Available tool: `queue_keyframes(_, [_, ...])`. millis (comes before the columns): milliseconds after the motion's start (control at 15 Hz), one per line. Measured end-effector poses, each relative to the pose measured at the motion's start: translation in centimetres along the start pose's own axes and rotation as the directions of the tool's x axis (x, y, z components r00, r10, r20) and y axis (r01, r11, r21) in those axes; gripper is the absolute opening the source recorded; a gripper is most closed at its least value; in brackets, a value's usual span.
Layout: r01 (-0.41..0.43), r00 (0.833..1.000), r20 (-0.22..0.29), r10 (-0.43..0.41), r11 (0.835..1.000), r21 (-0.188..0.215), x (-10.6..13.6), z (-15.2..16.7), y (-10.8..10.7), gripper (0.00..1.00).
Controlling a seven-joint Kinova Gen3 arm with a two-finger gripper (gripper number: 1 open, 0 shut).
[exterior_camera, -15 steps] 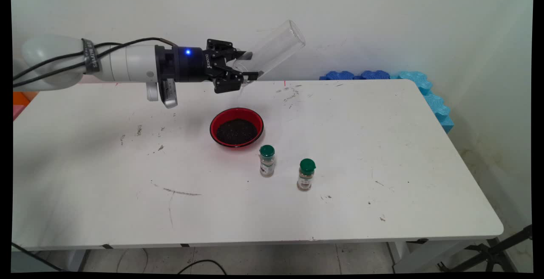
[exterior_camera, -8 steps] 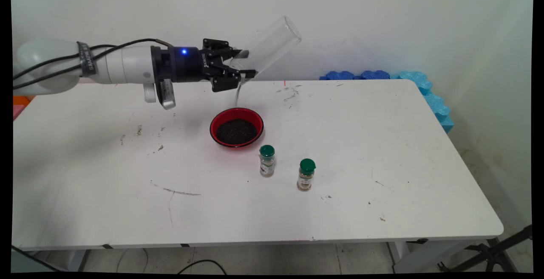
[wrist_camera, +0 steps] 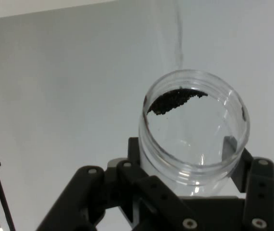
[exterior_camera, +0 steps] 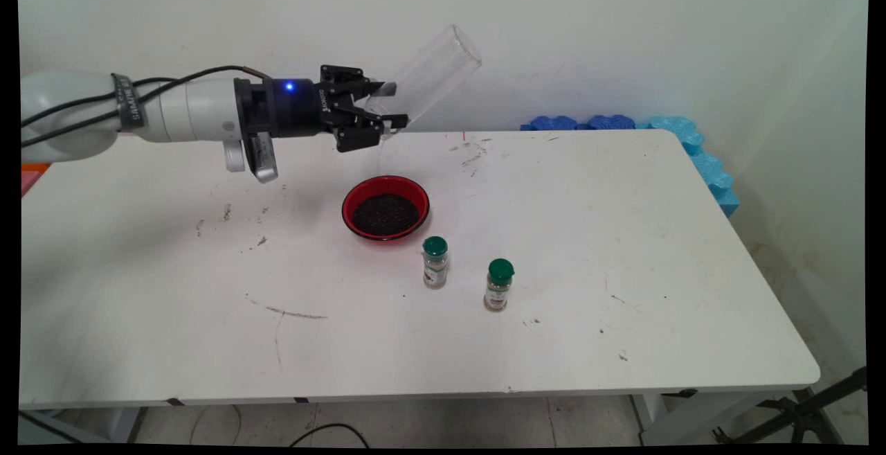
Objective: Pour the black seasoning powder in the red bowl
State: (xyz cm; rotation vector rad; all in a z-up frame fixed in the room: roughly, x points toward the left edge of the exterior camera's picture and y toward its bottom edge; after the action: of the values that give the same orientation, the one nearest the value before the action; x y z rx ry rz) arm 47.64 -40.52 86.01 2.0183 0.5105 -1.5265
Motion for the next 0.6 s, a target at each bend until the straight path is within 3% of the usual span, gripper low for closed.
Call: queue_keyframes(600, [-0.006, 1.000, -0.006, 0.006, 1.000, 0.000, 0.07, -0.72, -0.67, 0.00])
